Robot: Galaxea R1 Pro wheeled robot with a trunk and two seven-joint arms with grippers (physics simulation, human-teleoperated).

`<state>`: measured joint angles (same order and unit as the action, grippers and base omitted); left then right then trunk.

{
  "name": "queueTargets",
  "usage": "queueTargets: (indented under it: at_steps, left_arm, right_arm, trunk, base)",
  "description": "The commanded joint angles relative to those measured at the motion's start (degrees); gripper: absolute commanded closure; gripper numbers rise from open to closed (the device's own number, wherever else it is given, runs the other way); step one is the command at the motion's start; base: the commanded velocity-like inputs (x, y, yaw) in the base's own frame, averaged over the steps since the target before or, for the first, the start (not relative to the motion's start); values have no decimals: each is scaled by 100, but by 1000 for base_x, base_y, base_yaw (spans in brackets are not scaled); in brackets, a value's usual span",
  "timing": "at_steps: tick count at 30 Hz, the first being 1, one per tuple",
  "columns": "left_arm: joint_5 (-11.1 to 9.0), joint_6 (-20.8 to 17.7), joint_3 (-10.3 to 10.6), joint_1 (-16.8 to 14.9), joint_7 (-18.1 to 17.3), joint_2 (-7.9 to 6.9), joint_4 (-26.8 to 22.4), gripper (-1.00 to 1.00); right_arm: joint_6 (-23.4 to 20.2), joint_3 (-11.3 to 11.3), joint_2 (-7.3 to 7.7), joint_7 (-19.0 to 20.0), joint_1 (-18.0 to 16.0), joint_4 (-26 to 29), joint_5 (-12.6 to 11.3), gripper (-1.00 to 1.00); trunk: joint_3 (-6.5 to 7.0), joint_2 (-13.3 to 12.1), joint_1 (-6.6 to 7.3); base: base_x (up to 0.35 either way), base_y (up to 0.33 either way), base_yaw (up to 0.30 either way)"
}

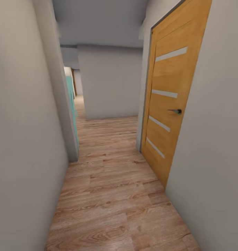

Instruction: Move the two storage containers from the living room to the garage. In the garage, place one container on the floor and stack the other container on top of it (either order is fine).

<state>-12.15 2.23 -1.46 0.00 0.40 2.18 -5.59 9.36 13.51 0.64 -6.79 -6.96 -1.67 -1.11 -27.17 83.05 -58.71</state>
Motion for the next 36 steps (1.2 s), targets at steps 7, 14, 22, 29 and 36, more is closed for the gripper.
queueTargets:
  at_steps: [7, 14, 22, 29, 36]
  left_arm:
    - [-30, 6, -10, 0, 4, 2, 4, -100]
    - [-35, 5, -4, 0, 4, 2, 14, -100]
    - [-41, -3, -4, 0, 4, -5, 22, -100]
    - [-42, -11, -5, 0, 11, 1, 26, -100]
    - [-42, -17, 0, 0, 13, -4, 24, -100]
  right_arm:
    - [25, 38, -2, -15, -7, -18, -10, -100]
    - [26, 46, 2, -15, -7, -16, 11, -100]
    - [30, 47, -10, -15, -7, -18, 5, -100]
    - [-9, 47, -26, -15, -7, -18, 14, -100]
    - [-29, 47, -24, -15, -7, -18, 18, -100]
  trunk:
    - [-5, 3, -2]
    - [-5, 3, -2]
    - [-5, 3, -2]
    - [-5, 3, -2]
    - [-5, 3, -2]
  base:
    - [201, 0, 164]
    - [299, 0, 19]
    - [321, 0, 1]
    - [323, 0, 0]
    - [323, 0, 0]
